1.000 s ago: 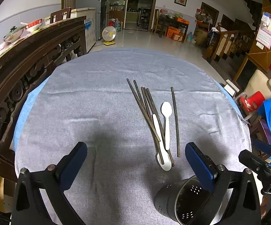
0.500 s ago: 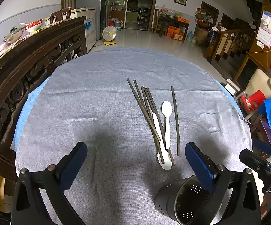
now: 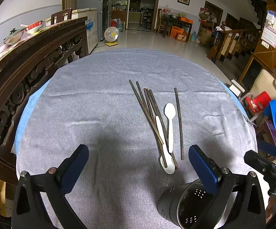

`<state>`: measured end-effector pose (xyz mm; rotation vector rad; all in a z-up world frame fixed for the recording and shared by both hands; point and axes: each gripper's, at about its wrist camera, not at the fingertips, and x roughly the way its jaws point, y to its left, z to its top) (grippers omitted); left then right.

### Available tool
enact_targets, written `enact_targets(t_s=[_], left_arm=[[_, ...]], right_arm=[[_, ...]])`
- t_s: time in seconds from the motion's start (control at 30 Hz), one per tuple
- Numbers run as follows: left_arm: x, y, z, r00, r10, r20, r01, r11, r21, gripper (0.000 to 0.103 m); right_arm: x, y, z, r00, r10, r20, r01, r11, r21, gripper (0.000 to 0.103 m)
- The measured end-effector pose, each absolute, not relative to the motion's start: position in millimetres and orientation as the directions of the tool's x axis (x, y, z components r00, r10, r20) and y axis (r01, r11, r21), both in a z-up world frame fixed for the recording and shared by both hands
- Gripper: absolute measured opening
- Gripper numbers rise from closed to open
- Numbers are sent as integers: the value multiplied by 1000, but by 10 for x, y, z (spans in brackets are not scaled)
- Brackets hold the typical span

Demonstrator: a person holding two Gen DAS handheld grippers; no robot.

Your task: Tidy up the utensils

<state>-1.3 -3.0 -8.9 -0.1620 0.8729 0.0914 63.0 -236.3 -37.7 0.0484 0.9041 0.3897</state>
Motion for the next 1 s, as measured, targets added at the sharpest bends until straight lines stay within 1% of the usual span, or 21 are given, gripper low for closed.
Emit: enact_targets(t_s=[0.23, 0.43, 0.7, 0.73, 0.8, 0.87, 0.9, 0.93, 0.97, 1.0], left_arm=[[3, -9, -101, 636, 11, -772, -151, 982, -110, 103], [43, 204, -193, 614, -1, -789, -191, 970, -150, 103], [152, 503, -509, 537, -9, -843, -269, 946, -181, 103], [165, 523, -547, 529, -10, -848, -275, 944, -183, 103], [192, 548, -614, 518, -15, -855, -280, 942, -186, 103], [228, 557, -675, 505, -18, -863, -279, 943, -183, 103], [247, 560, -700, 500, -19, -866, -277, 944, -181, 103], [275, 568, -732, 492, -22, -870, -275, 944, -179, 103], [288, 580, -749, 488, -23, -873, -275, 944, -179, 103], [308, 592, -770, 484, -24, -875, -276, 944, -179, 103]], right_arm=[[661, -2385, -383, 547, 358, -757, -305, 927, 219, 103], [821, -2532, -425, 526, 372, -765, -270, 926, 265, 103], [1369, -2752, -766, 382, 454, -805, -185, 891, 415, 103], [1484, -2750, -838, 351, 471, -809, -172, 882, 438, 100], [1639, -2692, -940, 301, 479, -825, -157, 878, 453, 91], [1833, -2587, -1050, 252, 478, -841, -149, 878, 455, 72], [1949, -2513, -1113, 222, 475, -851, -143, 880, 454, 68], [2059, -2436, -1161, 196, 472, -860, -138, 881, 452, 60], [2139, -2367, -1197, 182, 467, -865, -138, 883, 448, 56], [2246, -2278, -1223, 167, 460, -872, -142, 886, 440, 55]])
